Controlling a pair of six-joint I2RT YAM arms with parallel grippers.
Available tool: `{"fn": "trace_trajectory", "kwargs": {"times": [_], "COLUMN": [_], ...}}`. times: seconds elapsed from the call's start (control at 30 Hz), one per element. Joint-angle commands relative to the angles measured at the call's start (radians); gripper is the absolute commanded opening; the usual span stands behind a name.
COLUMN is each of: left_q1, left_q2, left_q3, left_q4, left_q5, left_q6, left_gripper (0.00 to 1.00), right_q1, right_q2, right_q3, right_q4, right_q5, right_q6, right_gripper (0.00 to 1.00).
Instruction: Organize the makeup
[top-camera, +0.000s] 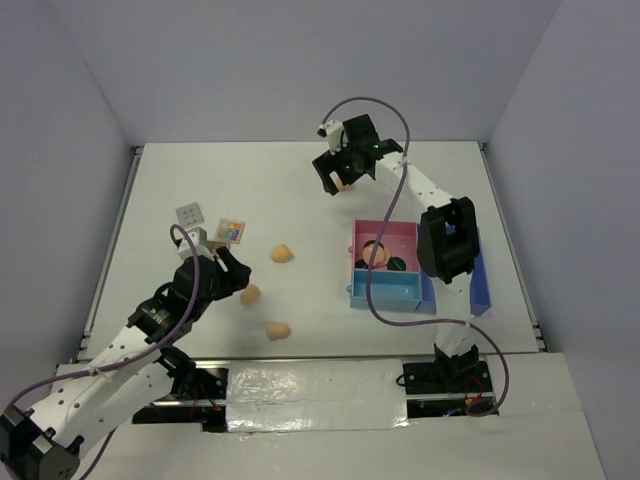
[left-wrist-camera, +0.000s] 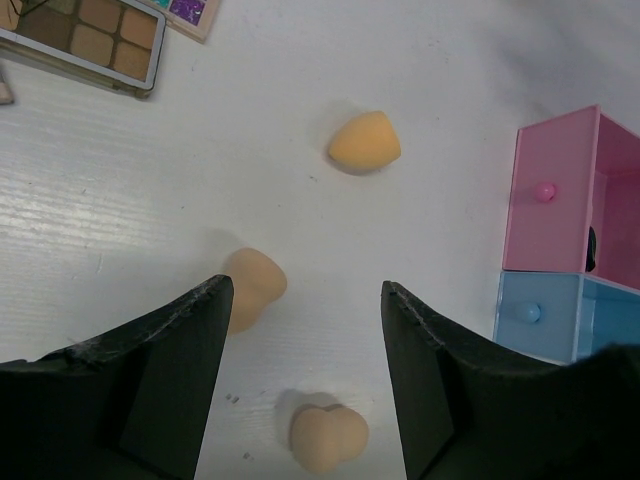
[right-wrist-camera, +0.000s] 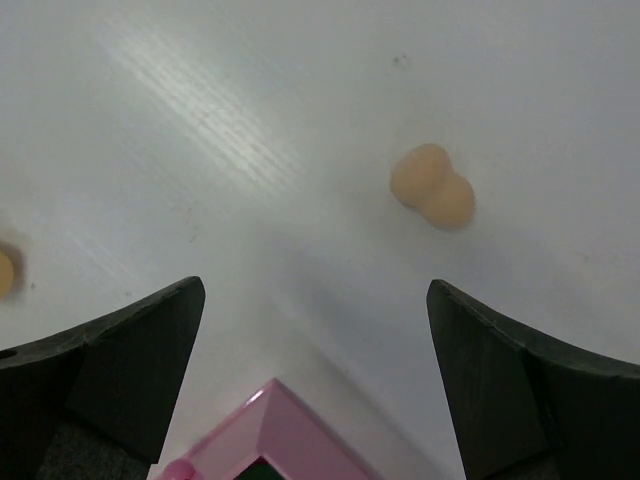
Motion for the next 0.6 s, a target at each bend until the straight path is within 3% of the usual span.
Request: {"fn": "trace_trajectory", "kwargs": {"times": [0.0, 0.07, 0.2, 0.57], "left_q1": [0.006, 0.008, 0.008, 0.008], "left_q2": [0.002, 0.007, 0.011, 0.024], "left_q3": [0.023, 0.023, 0.025, 0.031], "left_q4": [0.006, 0.006, 0.000, -0.014], "left_q5": [-0.015, -0.012, -0.009, -0.011], "left_q6": [-0.015, -0.018, -0.022, -0.030], "left_gripper": [0.73, 0.73, 0.73, 0.73], "right_q1": [-0.024, -0.039, -0.059, -0.069], "right_q2": [0.096, 0.171, 0.224, 0.331], "right_q3": [0.180, 0.264, 0.281, 0.366], "right_q4": [-0.098, -0.116, -0.072, -0.044], "right_q5": [0.104, 0.109, 0.092, 0.098], "right_q6": [0.178, 0.210, 0.224, 0.247], "right_gripper": [1.00, 1.00, 1.00, 0.86]}}
